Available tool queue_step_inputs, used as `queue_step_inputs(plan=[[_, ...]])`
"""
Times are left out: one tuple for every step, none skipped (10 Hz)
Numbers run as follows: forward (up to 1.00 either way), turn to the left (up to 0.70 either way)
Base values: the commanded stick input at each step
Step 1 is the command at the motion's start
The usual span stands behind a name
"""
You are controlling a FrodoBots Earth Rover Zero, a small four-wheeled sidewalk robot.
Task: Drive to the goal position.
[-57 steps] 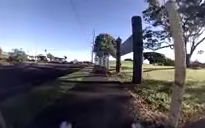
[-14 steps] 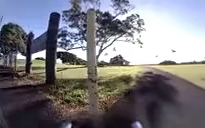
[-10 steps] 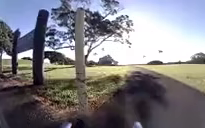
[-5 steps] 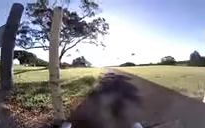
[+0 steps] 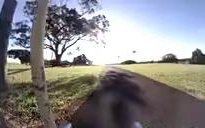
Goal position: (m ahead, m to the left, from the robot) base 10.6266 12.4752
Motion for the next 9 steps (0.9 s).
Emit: queue_step_inputs(plan=[[0.70,0.00],[0.70,0.00],[0.70,0.00],[0.70,0.00],[0.70,0.00],[0.70,0.00],[0.70,0.00],[0.70,0.00],[0.70,0.00]])
